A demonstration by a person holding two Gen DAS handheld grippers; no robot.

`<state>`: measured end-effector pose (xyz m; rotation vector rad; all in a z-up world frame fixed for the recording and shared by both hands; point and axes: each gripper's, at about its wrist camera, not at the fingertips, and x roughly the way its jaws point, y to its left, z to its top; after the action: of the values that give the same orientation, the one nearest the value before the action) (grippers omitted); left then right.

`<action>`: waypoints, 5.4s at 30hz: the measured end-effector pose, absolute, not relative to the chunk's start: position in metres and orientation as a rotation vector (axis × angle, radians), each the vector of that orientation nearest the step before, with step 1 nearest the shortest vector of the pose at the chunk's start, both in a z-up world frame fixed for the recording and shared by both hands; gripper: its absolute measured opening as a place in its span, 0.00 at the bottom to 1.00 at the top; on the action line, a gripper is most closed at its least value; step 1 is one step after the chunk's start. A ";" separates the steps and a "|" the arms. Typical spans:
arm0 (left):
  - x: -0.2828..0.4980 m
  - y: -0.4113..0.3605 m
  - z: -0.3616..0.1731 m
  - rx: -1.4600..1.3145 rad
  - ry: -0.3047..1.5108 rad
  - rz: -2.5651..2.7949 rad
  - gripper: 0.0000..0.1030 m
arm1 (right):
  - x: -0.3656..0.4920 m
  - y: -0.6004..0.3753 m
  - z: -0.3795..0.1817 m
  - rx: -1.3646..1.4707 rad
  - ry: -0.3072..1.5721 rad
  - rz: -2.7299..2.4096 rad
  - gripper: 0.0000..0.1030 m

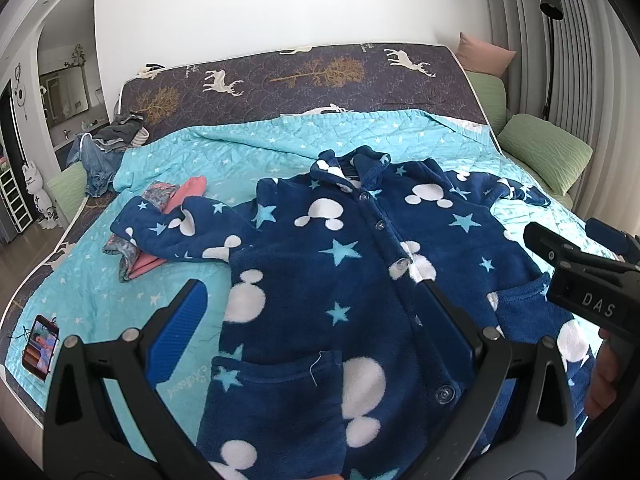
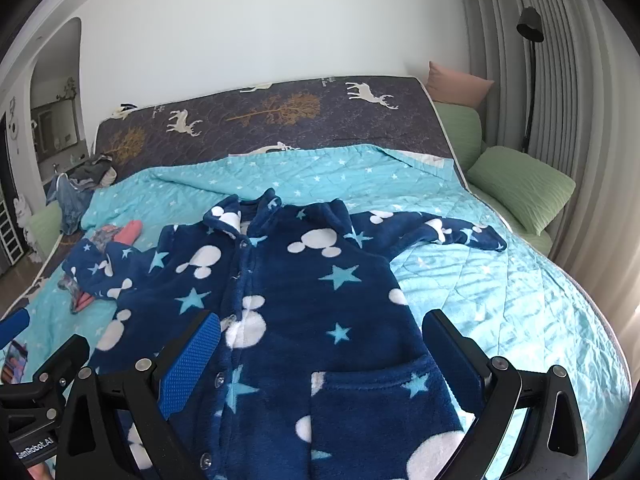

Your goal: Fold small clothes

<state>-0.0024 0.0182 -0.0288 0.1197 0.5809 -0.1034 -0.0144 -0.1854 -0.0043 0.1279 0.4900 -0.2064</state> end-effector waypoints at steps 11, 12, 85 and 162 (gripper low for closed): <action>0.000 0.023 -0.031 0.117 0.586 -0.096 0.99 | -0.012 -0.178 -0.004 0.118 0.498 -0.189 1.00; 0.001 0.024 -0.031 0.116 0.588 -0.092 0.99 | -0.011 -0.177 -0.004 0.116 0.498 -0.187 1.00; 0.145 0.002 -0.016 0.259 0.479 -0.353 0.77 | 0.080 -0.248 -0.044 0.228 0.683 -0.139 1.00; 0.189 0.109 -0.054 0.039 0.674 -0.079 0.91 | 0.170 -0.317 -0.076 0.546 0.727 -0.082 0.30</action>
<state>0.1886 0.1090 -0.0536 0.0392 0.6736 -0.0794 0.1703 -0.3173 -0.0764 0.5460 0.7267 -0.0819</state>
